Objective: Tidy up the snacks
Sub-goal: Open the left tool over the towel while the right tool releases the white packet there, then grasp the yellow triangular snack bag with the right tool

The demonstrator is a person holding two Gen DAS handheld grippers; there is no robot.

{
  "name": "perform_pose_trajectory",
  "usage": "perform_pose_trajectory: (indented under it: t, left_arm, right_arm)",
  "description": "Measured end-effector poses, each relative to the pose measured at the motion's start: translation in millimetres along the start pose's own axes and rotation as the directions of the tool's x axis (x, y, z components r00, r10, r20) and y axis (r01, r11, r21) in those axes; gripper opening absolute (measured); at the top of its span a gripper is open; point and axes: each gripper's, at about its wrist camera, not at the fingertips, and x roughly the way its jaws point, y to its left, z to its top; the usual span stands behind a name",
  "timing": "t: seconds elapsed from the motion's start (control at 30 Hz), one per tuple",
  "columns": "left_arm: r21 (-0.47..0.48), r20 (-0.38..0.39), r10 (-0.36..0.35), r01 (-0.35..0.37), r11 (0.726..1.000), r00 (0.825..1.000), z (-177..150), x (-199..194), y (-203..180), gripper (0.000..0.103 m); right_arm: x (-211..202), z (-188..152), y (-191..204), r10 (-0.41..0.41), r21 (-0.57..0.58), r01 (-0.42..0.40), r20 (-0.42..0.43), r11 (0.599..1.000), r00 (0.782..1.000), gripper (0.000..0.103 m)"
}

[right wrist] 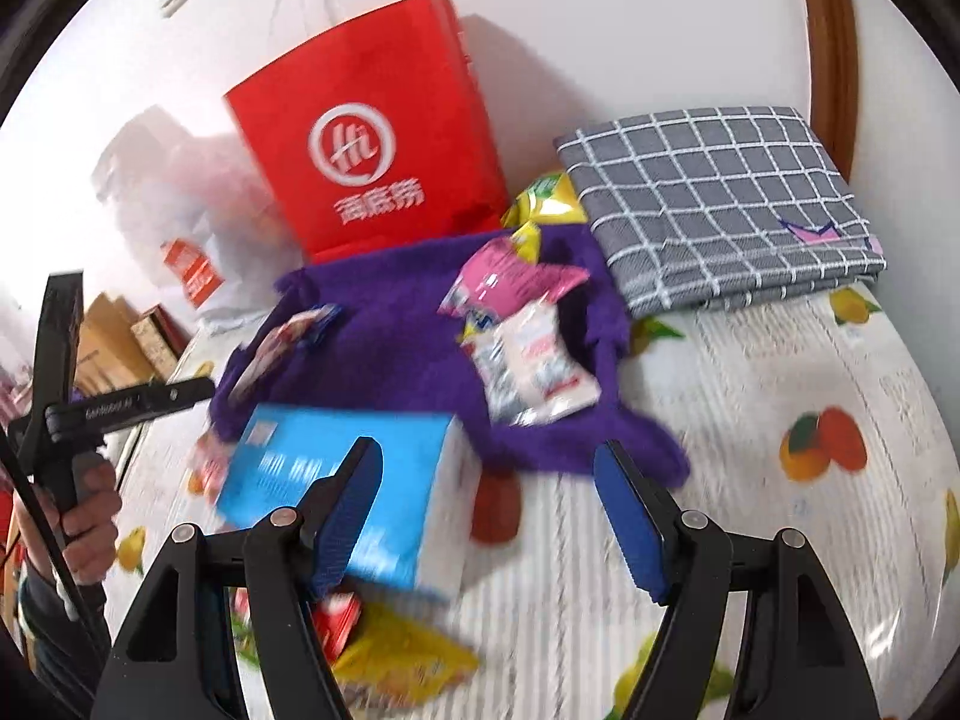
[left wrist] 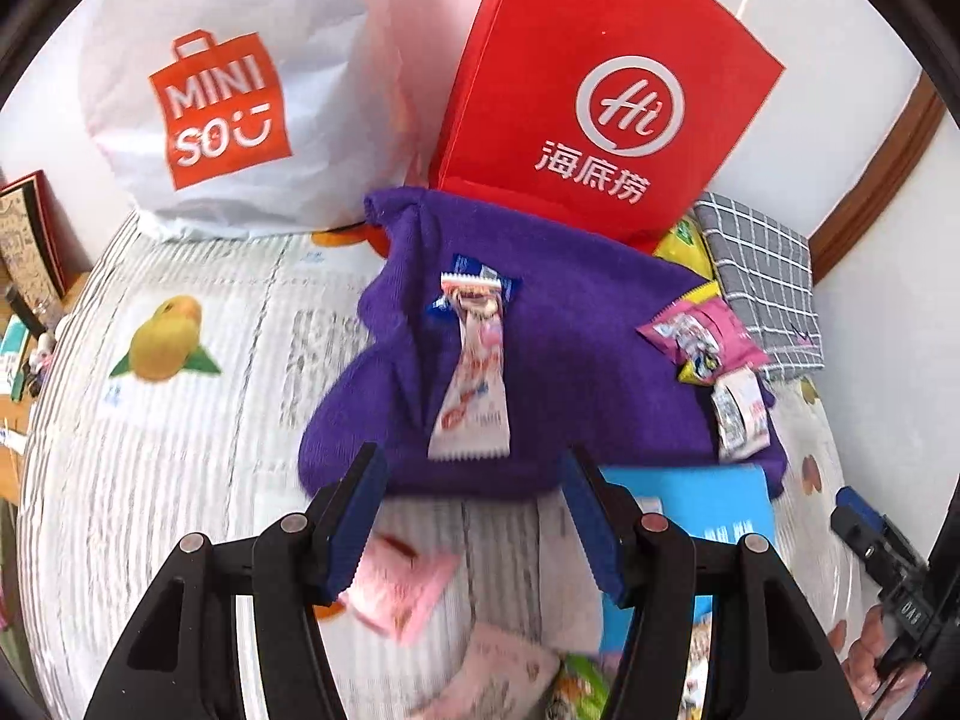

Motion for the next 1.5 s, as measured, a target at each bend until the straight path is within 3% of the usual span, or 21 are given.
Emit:
perform_pose_trajectory:
  t: [0.17,0.37,0.47,0.6,0.63,0.97,1.13,1.27,1.4,1.5]
  left_arm:
    - [-0.005,-0.003,-0.026,0.026,1.000,1.000,-21.2,-14.0,-3.3,0.059]
    - [-0.004,-0.013,-0.053,0.053,0.999,0.999,-48.2,-27.1,-0.8,0.060]
    - [-0.006,-0.016,-0.063,0.062,0.998,0.998,-59.3,-32.9,2.0,0.060]
    - [-0.017,-0.017,-0.070,0.069,0.997,0.997,-70.0,-38.0,7.0,0.060]
    - [-0.018,-0.016,-0.073,0.072,0.997,0.997,-72.3,-39.2,8.3,0.060]
    - [-0.009,-0.015,-0.087,0.087,0.996,0.996,-90.2,-42.8,13.6,0.060]
    - [-0.004,-0.027,-0.086,0.086,0.996,0.996,-96.6,-38.8,16.5,0.060]
    - [0.015,-0.034,-0.054,0.054,0.998,0.998,-99.8,-34.8,19.2,0.060]
    - [0.022,-0.041,-0.033,0.034,0.999,0.999,-101.2,-29.6,24.2,0.060]
    - [0.021,-0.040,-0.011,0.012,1.000,0.999,-99.0,-24.0,27.9,0.060]
  right_arm:
    - [-11.8,-33.2,15.1,0.019,-0.024,-0.020,-0.038,1.000,0.999,0.071]
    - [-21.1,-72.4,40.1,0.095,-0.062,-0.100,-0.081,0.993,0.992,0.071]
    - [-14.9,-91.8,58.0,0.062,-0.129,-0.074,-0.096,0.989,0.993,0.071]
    - [-1.0,-108.8,67.2,-0.049,-0.213,0.021,-0.124,0.977,0.991,0.045]
    - [0.8,-111.7,64.9,-0.062,-0.213,0.031,-0.138,0.977,0.988,0.043]
    - [-9.3,-117.5,26.7,-0.095,-0.121,0.078,-0.141,0.990,0.986,0.048]
    - [1.2,-112.3,23.9,-0.040,-0.073,0.030,-0.136,0.997,0.990,0.056]
    - [17.4,-108.7,24.1,-0.048,-0.053,0.041,-0.132,0.998,0.990,0.056]
    - [22.8,-107.3,17.7,-0.045,-0.033,0.042,-0.097,0.999,0.994,0.046]
    - [19.2,-107.4,9.4,-0.032,-0.016,0.031,-0.085,0.999,0.996,0.045]
